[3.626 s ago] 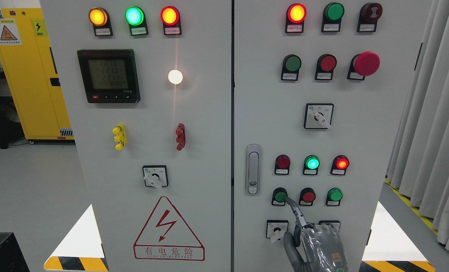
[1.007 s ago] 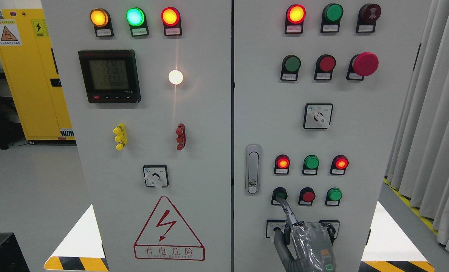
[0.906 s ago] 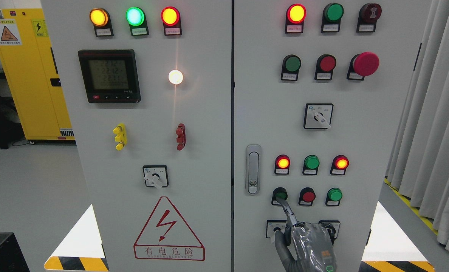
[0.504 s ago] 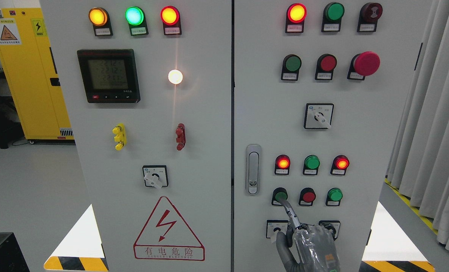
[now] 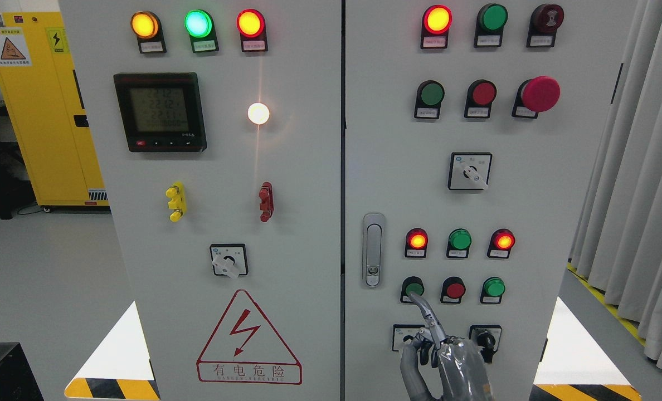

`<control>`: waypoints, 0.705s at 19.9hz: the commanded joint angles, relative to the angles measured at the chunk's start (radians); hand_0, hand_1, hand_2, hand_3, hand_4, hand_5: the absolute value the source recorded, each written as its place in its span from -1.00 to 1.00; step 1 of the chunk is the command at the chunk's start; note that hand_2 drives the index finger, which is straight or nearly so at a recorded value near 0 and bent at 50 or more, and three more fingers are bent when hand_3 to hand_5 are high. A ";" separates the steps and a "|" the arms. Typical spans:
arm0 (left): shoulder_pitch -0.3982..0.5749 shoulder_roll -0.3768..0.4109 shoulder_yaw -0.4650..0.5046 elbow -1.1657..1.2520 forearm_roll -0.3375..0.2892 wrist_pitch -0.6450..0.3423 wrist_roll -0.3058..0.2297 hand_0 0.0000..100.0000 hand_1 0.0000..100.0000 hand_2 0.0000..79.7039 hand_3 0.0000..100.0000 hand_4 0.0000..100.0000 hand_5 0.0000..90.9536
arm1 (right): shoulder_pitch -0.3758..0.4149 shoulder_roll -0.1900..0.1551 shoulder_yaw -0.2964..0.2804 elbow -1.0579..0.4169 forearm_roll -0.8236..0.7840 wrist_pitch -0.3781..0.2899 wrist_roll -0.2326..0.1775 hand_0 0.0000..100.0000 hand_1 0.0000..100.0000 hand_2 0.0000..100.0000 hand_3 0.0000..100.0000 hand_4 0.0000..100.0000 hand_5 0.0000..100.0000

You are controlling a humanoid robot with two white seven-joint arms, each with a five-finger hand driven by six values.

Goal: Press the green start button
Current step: 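Release the button and lower the right hand away from the cabinet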

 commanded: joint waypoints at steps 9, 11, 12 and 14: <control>0.001 0.001 -0.001 0.000 0.000 0.000 -0.001 -0.76 0.11 -1.00 -1.00 -1.00 -1.00 | 0.069 -0.005 0.078 -0.098 -0.354 0.010 0.027 0.61 0.52 -1.00 -0.97 -0.90 -0.93; 0.001 -0.001 -0.001 0.000 0.000 0.000 -0.001 -0.76 0.11 -1.00 -1.00 -1.00 -1.00 | 0.072 -0.005 0.078 -0.098 -0.354 0.010 0.027 0.58 0.51 -1.00 -0.97 -0.91 -0.94; -0.001 -0.001 0.000 0.000 0.000 0.000 -0.001 -0.76 0.11 -1.00 -1.00 -1.00 -1.00 | 0.074 -0.005 0.078 -0.098 -0.354 0.010 0.027 0.56 0.51 -1.00 -0.97 -0.91 -0.94; 0.001 -0.001 0.000 0.000 0.000 0.000 -0.001 -0.76 0.11 -1.00 -1.00 -1.00 -1.00 | 0.076 -0.005 0.078 -0.096 -0.354 0.010 0.027 0.55 0.51 -1.00 -0.98 -0.91 -0.95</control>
